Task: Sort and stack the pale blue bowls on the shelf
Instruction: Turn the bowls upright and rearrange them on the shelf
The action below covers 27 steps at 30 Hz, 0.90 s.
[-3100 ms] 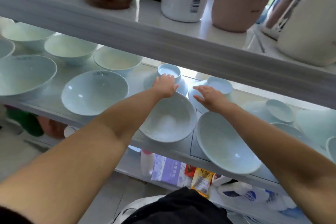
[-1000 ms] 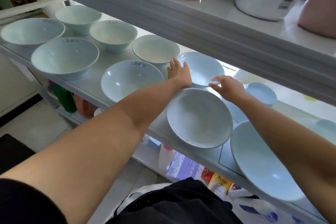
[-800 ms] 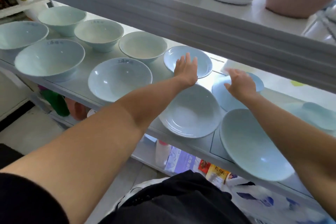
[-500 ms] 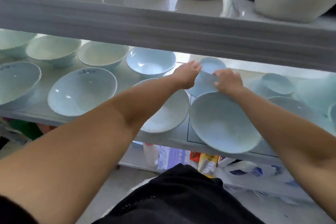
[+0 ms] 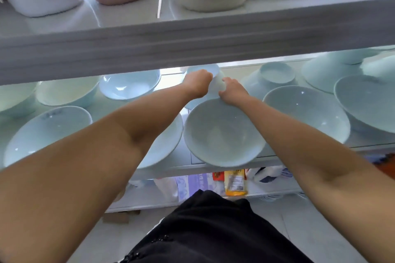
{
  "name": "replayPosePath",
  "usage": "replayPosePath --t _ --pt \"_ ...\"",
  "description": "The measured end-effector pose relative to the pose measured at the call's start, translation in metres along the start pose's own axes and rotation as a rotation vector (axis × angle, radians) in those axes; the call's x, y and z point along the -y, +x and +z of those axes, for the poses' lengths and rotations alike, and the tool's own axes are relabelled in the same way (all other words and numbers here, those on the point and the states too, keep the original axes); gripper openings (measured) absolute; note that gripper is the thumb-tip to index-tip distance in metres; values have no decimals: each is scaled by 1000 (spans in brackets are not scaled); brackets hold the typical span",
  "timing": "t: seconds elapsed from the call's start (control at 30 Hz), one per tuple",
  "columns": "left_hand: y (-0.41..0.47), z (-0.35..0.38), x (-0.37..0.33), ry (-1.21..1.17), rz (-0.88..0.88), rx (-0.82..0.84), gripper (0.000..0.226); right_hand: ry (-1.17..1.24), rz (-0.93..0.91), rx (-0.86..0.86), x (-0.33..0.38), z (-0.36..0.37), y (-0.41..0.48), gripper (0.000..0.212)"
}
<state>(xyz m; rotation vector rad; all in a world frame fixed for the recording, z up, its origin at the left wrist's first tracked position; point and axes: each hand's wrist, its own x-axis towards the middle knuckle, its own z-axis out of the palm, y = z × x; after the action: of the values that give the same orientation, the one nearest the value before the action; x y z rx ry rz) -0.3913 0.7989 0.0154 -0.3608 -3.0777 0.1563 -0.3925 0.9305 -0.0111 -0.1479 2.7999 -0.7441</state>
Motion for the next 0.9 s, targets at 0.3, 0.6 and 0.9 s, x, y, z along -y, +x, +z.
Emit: replayPosePath --t 0.3,0.6,0.9 --pt "10 5 -11 32 -12 -71 23 145 110 122 -12 -11 -6 13" --pt "19 16 4 -219 -81 -104 26 189 216 188 -16 -23 -16 29" --pt "20 1 21 -554 -209 -129 20 530 306 190 -2 -29 -11 26"
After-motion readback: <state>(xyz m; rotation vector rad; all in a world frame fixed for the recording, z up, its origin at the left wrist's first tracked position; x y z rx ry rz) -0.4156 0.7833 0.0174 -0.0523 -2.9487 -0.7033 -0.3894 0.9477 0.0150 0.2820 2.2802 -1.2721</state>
